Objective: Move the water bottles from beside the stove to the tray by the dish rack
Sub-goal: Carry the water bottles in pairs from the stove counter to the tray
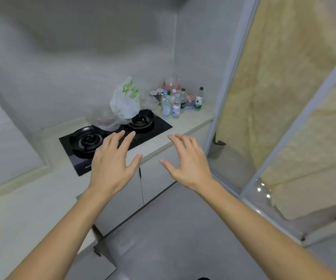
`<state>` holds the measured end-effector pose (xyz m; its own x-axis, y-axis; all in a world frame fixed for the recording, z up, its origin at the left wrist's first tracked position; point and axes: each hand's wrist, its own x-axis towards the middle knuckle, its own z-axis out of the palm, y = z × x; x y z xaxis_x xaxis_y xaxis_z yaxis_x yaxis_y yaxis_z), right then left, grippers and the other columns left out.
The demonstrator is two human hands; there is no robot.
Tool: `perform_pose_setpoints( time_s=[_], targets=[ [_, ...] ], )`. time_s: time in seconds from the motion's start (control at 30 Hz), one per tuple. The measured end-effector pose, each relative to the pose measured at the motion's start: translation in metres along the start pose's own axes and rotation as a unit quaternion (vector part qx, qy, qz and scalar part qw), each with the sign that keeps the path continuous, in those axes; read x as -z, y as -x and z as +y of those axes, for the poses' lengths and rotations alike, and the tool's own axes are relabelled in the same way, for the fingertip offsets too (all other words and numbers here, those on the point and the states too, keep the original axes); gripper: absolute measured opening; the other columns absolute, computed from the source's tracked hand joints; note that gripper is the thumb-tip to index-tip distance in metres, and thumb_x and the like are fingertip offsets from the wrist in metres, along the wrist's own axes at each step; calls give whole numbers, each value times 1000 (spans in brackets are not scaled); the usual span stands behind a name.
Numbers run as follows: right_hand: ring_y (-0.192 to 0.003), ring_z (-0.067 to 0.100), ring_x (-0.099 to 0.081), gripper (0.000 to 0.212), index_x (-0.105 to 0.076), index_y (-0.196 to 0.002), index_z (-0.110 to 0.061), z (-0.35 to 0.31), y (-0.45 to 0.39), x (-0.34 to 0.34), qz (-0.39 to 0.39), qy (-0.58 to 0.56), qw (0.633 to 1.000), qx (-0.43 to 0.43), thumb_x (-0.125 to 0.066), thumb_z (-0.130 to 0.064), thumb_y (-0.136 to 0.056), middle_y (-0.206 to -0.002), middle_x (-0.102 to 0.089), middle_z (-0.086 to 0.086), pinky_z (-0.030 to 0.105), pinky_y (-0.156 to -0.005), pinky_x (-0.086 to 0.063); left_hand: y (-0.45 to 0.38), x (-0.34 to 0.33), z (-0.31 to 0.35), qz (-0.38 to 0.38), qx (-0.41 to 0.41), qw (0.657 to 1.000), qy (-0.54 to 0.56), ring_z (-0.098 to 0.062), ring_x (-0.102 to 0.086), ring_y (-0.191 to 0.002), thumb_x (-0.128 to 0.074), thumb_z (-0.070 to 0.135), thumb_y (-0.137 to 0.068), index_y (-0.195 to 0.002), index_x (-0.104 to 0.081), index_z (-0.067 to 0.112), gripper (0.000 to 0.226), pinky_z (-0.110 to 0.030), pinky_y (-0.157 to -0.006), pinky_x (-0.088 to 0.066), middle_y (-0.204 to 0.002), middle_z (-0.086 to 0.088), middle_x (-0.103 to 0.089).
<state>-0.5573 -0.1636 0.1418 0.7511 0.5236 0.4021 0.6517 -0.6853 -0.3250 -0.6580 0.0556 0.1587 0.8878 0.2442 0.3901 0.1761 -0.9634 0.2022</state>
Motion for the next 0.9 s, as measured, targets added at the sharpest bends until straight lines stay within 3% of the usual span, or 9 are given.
perform_pose_setpoints(
  time_s=[0.23,0.5,0.9],
  targets=[
    [-141,23,-39,78,-37,-158,-27,141,-88,-8,17,6,998,-53,-56,-66,-92,-154,-45,-1,46,-111,-44,-149,-100,67,-17,-54,998,18,-25,-38,-146,-42,61,-97,-158,-40,29,68,-49,-105,-46,-156,-1,-46],
    [-143,25,-40,79,-37,-158,-26,271,-201,-22,-19,10,999,-26,-58,-66,-92,-156,-45,1,45,-112,-44,-292,-175,121,-8,-13,1000,17,-27,-46,-137,-45,59,-97,-154,-45,25,66,-47,-98,-51,-148,-2,-52],
    [-143,28,-38,78,-37,-157,-27,378,-368,-88,-77,4,997,14,-63,-60,-92,-157,-42,2,46,-108,-46,-450,-280,104,-47,50,998,3,-27,-48,-131,-38,63,-95,-155,-40,29,69,-49,-97,-52,-142,0,-53]
  ],
)
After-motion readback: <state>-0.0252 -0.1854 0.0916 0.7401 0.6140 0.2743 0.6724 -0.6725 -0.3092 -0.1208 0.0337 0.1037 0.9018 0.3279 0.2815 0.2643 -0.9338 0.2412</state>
